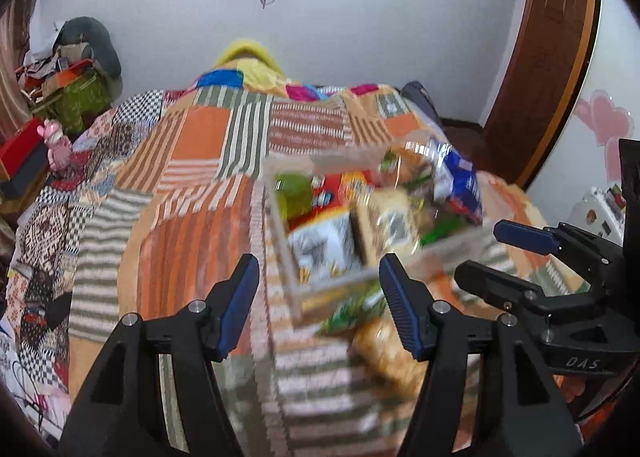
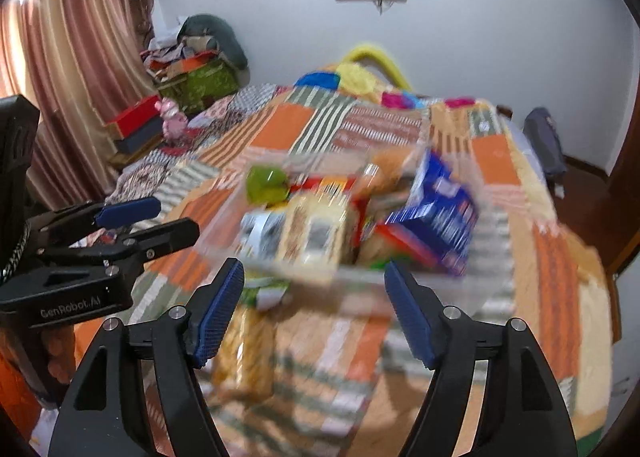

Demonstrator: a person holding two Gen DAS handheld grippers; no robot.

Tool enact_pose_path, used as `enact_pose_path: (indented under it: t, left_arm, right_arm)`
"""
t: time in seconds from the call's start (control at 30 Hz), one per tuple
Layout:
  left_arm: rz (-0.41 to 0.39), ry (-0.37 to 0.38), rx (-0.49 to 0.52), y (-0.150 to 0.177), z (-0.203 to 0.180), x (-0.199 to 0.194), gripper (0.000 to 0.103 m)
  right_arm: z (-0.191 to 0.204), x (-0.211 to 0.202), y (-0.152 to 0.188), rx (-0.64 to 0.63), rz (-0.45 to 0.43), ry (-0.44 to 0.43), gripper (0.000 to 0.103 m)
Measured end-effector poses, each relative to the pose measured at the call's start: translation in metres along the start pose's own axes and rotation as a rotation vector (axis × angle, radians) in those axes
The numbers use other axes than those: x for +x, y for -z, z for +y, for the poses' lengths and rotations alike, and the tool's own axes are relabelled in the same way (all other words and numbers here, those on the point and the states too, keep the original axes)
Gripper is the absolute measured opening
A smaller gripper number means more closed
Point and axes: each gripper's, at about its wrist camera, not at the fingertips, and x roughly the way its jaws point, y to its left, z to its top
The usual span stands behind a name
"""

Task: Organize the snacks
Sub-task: 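Grasp the long puffed snack bar with the right gripper, then grasp the green-label snack bag with the left gripper while the right carries the snack bar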

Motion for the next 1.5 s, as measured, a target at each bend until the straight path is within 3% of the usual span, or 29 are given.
enact_pose_path:
  t: [0.23,0.33,0.43,0.57,0.83,1.17,1.43,1.5]
  left_arm:
    - [0.077,0.000,-0.024,0.044,0.019,0.006,0.062]
    - [0.100,-0.005,-0.030,0.059,0.027,0.009,0.062]
    - [0.118,0.000,-0.043,0.071,0.034,0.011,0.062]
    - [0.129,0.012,-0.048,0.080,0.034,0.012,0.062]
    - [0.110,0.047,-0.022,0.068,0.014,0.017,0.062]
    - [0.120,0.104,-0.004,0.052,-0.022,0.038,0.062]
    - [0.141,0.002,0.099,0.042,-0.049,0.075,0.062]
    - [0.149,-0.021,0.111,0.043,-0.050,0.086,0.055]
  right_arm:
    - [0.021,0.036,0.027,0.021,0.136,-0.094,0.070]
    - [0.030,0.052,0.032,0.008,0.179,-0.093,0.068]
    - [0.033,0.064,0.034,0.010,0.208,-0.075,0.058]
    - [0.033,0.072,0.039,0.023,0.236,-0.078,0.036]
    - [0.020,0.043,0.047,0.038,0.175,-0.074,0.031]
    - [-0.037,-0.002,0.053,0.130,0.079,0.002,0.031]
    - [-0.063,-0.011,0.058,0.200,0.057,0.001,0.031]
    - [-0.065,-0.012,0.058,0.198,0.056,-0.003,0.031]
